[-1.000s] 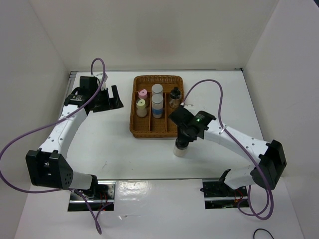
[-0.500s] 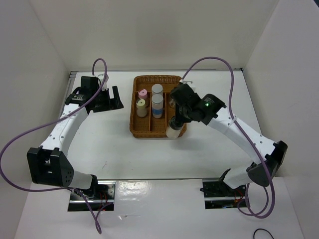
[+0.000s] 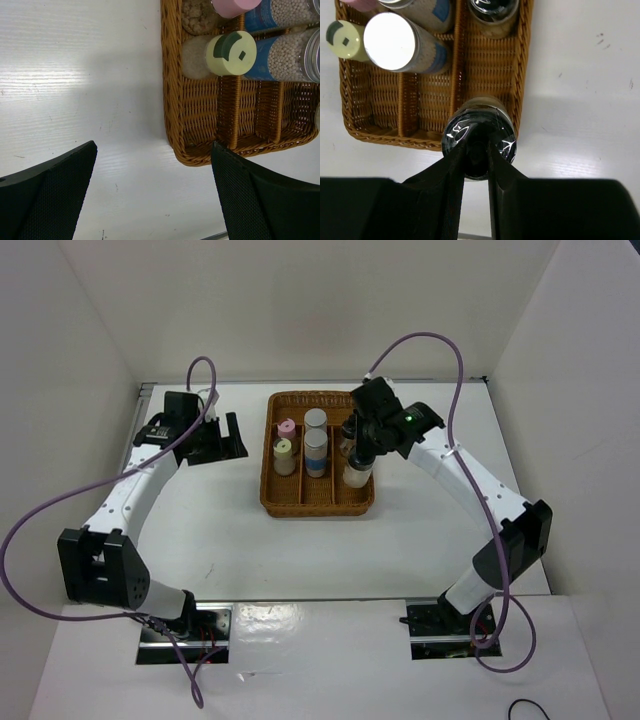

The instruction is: Organize the condiment bottles

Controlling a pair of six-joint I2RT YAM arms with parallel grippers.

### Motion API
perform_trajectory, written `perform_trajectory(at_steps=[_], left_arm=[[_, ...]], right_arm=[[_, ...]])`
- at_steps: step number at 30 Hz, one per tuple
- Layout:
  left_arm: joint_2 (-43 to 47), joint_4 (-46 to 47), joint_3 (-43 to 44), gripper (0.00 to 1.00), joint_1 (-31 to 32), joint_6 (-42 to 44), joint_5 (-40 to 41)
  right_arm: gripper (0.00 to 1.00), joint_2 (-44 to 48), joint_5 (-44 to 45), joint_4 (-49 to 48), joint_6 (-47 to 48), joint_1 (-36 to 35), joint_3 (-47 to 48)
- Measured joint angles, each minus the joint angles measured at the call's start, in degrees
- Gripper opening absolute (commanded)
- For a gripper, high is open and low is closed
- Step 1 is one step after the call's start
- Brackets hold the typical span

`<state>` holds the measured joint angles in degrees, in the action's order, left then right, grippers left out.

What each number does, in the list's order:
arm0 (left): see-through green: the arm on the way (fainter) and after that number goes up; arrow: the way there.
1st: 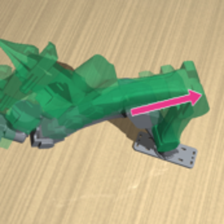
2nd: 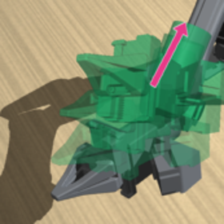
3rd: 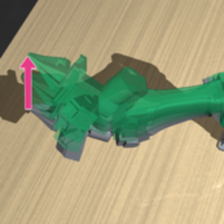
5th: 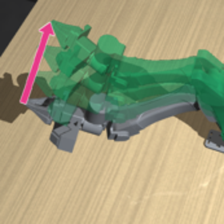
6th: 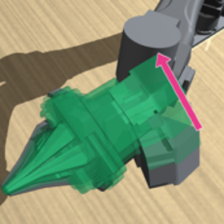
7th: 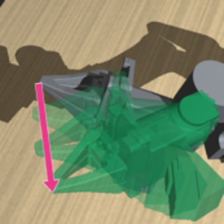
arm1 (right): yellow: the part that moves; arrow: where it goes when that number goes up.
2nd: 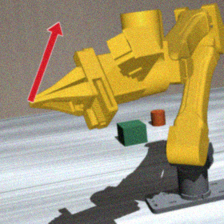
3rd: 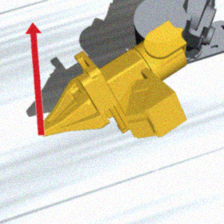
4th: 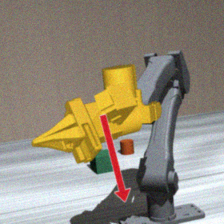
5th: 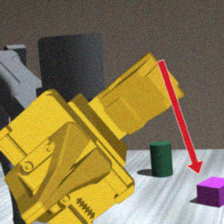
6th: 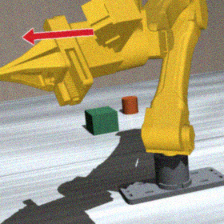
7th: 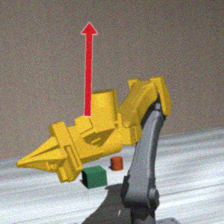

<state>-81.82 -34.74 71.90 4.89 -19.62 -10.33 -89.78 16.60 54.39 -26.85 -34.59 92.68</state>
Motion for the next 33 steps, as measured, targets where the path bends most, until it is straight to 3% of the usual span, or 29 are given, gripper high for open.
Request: perform_trajectory(at_steps=[27, 33], left_arm=[[-7.7, 0.0, 7.0, 1.0, -1.9, 0.3, 0.0], [-8.4, 0.0, 8.2, 1.0, -1.9, 1.2, 0.0]], right_arm=[[0.07, -15.5, -1.8, -13.2, 5.6, 4.2, 1.5], [0.15, -16.5, -1.8, -14.6, 5.7, 4.4, 0.7]])
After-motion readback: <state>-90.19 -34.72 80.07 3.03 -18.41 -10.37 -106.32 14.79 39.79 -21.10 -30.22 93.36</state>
